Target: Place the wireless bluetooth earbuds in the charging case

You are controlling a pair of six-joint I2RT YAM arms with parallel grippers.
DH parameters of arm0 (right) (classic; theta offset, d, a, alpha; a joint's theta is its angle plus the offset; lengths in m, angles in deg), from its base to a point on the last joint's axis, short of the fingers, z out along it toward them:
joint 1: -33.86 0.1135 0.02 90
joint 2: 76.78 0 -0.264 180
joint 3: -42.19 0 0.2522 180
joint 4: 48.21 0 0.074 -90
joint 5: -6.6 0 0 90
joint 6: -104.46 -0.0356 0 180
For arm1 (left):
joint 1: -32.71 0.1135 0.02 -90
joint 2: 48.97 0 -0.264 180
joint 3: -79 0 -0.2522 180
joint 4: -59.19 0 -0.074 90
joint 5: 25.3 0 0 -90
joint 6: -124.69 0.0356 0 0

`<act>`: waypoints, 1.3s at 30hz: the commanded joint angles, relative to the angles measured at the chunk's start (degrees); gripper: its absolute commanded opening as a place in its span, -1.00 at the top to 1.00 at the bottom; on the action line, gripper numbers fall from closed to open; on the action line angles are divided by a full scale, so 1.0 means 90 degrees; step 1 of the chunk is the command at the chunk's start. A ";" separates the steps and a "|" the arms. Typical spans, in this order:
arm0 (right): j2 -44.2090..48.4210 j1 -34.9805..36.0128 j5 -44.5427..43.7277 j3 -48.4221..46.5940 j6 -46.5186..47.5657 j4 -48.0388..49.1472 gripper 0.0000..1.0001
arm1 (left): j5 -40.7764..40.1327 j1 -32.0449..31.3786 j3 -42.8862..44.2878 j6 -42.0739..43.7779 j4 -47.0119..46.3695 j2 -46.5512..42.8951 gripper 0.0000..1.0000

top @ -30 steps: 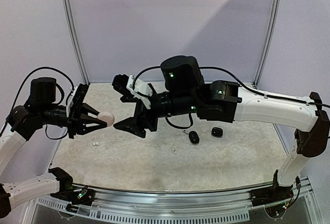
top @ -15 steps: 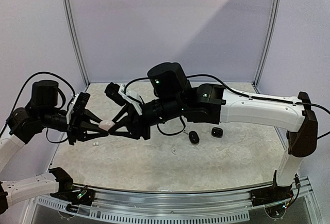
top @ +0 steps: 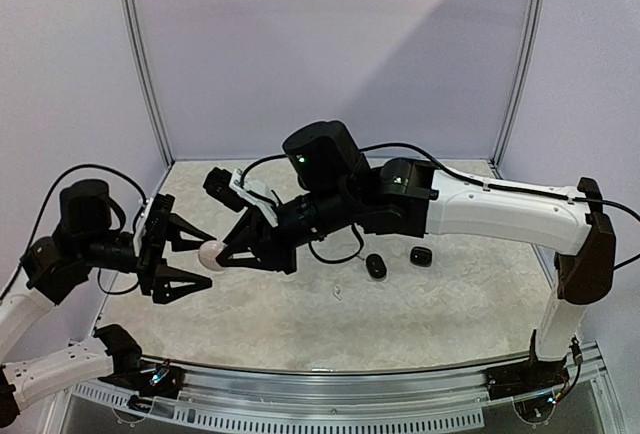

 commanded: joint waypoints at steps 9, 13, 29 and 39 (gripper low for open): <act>0.0111 -0.0021 -0.0018 -0.0309 0.0190 -0.0411 1.00 | 0.0070 -0.0191 -0.1073 -0.2194 -0.3170 -0.0226 0.09; 0.0139 -0.0018 -0.0123 -0.0325 0.0224 -0.0379 1.00 | 0.0291 -0.0351 -0.1305 -0.2166 -0.3097 -0.0265 0.18; 0.0148 -0.0017 -0.0225 -0.0362 0.0380 -0.0360 1.00 | 0.0146 -0.0438 -0.1471 -0.2603 -0.3130 -0.0211 0.20; 0.0155 -0.0014 -0.0196 -0.0345 0.0346 -0.0359 1.00 | -0.0031 -0.0438 -0.1489 -0.2508 -0.3042 -0.0248 0.36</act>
